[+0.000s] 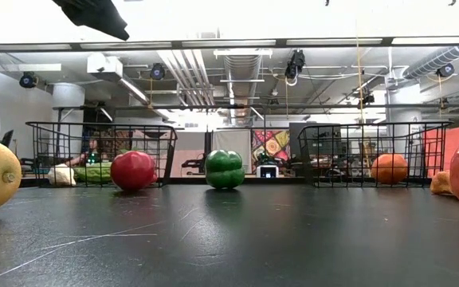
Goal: Sort produce into baskets
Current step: Put the bottom tomato into the right wire basket
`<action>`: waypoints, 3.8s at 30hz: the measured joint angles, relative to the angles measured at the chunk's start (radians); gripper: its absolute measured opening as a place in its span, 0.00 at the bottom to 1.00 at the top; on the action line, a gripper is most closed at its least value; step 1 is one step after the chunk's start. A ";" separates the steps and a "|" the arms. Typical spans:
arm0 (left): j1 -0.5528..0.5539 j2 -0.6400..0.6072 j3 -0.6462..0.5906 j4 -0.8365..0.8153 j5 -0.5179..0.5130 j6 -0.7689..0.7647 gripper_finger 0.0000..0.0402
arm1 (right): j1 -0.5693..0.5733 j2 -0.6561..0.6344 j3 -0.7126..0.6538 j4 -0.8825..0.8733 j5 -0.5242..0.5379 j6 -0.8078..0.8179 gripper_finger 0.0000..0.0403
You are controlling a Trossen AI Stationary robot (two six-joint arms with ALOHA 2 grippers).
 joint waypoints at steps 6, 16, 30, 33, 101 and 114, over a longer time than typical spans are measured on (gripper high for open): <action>0.000 0.000 -0.013 0.010 -0.001 0.000 0.59 | 0.000 0.000 -0.033 0.047 0.046 0.005 0.91; 0.000 0.000 -0.056 0.053 0.000 0.000 0.59 | 0.000 0.001 -0.115 0.169 0.048 0.024 0.91; 0.000 0.000 -0.059 0.070 -0.006 0.000 0.59 | 0.000 0.001 -0.112 0.170 0.047 0.023 0.78; 0.000 0.000 -0.059 0.072 -0.006 0.000 0.59 | 0.000 -0.006 -0.106 0.169 0.047 0.022 0.79; -0.071 0.000 -0.176 0.348 -0.005 -0.113 0.59 | -1.771 0.354 0.437 -0.086 0.168 -1.732 0.81; -0.071 0.000 -0.176 0.363 -0.006 -0.113 0.59 | -1.794 0.360 0.366 0.025 0.167 -1.734 0.81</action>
